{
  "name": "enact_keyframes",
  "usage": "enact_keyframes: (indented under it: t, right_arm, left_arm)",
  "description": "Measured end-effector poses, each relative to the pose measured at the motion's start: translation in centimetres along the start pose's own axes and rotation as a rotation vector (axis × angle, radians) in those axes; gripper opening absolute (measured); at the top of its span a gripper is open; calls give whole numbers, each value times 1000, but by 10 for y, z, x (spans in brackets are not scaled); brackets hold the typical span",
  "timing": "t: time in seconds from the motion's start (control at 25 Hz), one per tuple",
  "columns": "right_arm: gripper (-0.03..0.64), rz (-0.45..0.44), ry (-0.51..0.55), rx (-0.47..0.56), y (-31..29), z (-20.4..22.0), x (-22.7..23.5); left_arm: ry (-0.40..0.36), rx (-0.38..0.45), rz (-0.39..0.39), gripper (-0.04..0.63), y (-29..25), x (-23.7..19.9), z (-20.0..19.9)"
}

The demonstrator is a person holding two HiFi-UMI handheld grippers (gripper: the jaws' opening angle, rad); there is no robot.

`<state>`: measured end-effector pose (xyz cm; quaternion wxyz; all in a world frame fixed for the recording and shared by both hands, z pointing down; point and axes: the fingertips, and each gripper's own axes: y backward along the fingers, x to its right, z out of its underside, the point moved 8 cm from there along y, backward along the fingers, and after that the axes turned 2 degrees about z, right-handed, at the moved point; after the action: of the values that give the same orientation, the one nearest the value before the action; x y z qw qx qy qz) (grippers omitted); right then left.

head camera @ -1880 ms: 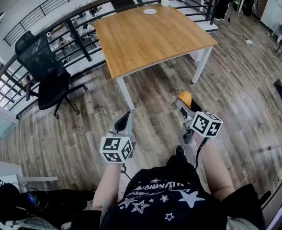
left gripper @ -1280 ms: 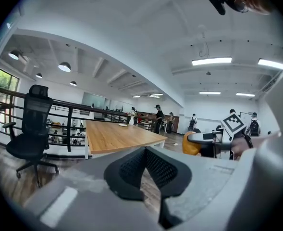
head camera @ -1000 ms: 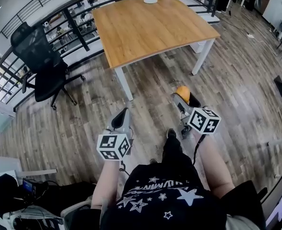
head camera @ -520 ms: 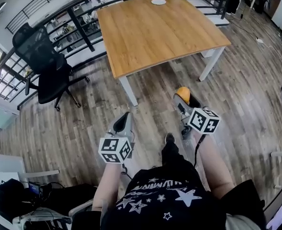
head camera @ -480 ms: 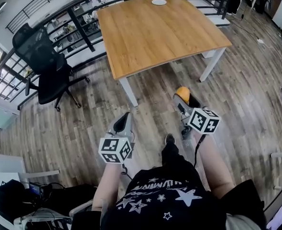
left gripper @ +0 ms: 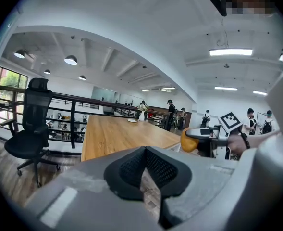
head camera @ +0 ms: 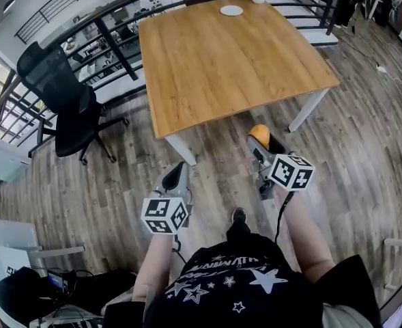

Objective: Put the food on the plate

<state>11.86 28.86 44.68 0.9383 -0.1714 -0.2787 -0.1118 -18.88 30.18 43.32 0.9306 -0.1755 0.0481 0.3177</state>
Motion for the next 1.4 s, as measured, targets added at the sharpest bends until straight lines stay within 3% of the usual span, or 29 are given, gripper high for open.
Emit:
enact_keyframes:
  t: [0.36, 0.72, 1.08, 1.4]
  right_arm:
    - [334, -28, -12, -7, -35, -43, 47]
    - [334, -48, 26, -25, -64, -58, 46]
    - [334, 67, 50, -5, -99, -84, 74]
    - [334, 172, 50, 37, -174, -126, 86]
  left_arm:
    - [-27, 29, -44, 2, -53, 10, -26]
    - [14, 30, -105, 2, -57, -25, -30]
    - [8, 31, 2, 2, -145, -69, -56]
    - [-4, 22, 99, 2, -235, -137, -99]
